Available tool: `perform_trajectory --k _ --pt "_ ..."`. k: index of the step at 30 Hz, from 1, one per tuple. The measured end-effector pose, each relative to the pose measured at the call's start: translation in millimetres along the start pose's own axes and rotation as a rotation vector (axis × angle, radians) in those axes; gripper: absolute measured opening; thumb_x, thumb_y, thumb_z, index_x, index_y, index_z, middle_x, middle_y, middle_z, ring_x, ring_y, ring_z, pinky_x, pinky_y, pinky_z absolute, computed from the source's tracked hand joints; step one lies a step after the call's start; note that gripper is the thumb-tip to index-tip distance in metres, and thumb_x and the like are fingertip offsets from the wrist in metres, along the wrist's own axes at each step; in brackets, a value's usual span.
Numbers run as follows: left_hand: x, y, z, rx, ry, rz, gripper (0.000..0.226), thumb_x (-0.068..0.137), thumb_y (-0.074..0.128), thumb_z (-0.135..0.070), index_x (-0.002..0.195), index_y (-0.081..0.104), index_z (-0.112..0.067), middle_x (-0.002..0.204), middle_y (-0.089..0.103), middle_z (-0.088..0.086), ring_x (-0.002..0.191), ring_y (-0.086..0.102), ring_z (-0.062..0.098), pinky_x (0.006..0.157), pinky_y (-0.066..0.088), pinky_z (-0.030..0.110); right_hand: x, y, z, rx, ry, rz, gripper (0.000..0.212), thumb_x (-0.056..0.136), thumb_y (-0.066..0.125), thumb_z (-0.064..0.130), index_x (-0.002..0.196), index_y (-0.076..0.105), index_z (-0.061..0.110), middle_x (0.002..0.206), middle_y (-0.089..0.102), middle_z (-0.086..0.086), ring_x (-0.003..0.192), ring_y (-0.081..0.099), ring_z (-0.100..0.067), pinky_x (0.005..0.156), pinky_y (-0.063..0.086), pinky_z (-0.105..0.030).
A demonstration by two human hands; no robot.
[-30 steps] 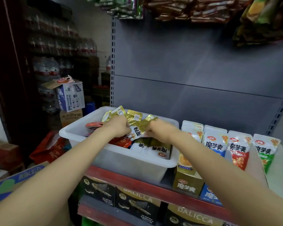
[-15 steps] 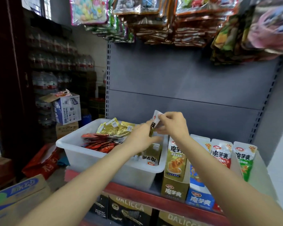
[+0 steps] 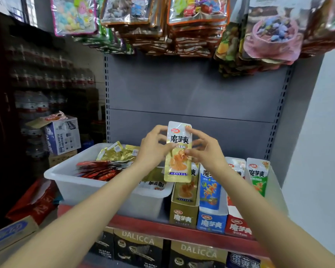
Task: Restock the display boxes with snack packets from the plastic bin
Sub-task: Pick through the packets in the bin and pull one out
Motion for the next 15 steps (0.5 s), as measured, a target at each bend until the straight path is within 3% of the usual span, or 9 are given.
perform_trajectory --k 4,8,12,15 --pt "-3 9 -1 0.06 0.017 0.013 0.042 0.082 0.071 -0.012 0.11 0.051 -0.037 0.089 0.069 -0.009 0.082 0.067 0.016 0.07 0.057 0.044 -8 -11 -11 -0.122 -0.012 -0.082 0.064 0.083 0.064 -0.005 0.135 0.049 0.028 0.095 0.066 -0.005 0.088 0.067 -0.02 0.073 0.059 -0.037" --pt "-1 18 -4 0.134 0.031 0.024 0.025 0.085 0.068 -0.012 0.101 0.056 -0.026 0.087 0.071 -0.005 0.077 0.066 0.008 0.068 0.053 0.032 -14 -17 -17 -0.241 -0.07 -0.143 0.067 0.084 0.062 -0.002 0.139 0.042 0.031 0.088 0.062 0.006 0.082 0.064 -0.011 0.069 0.058 -0.027" --pt "5 25 -2 0.172 0.001 -0.003 0.01 0.086 0.066 -0.011 0.084 0.057 -0.014 0.074 0.068 -0.001 0.065 0.067 0.011 0.059 0.047 0.022 -17 -20 -28 -0.263 -0.031 -0.213 0.071 0.085 0.061 0.0 0.143 0.034 0.031 0.092 0.061 0.002 0.081 0.063 -0.013 0.065 0.054 -0.022" --pt "12 26 2 0.184 -0.011 -0.023 0.01 0.085 0.067 -0.01 0.081 0.058 -0.013 0.068 0.065 -0.002 0.062 0.065 0.009 0.066 0.052 0.027 -13 -18 -35 -0.264 0.009 -0.223 0.042 0.085 0.065 0.006 0.123 0.055 0.021 0.091 0.062 0.004 0.084 0.064 -0.015 0.066 0.054 -0.024"
Point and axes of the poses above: each hand's wrist, its own x-axis towards the middle knuckle, its own y-axis out of the palm, z = x × y, the point moved 4 cm from there along x, towards the middle knuckle
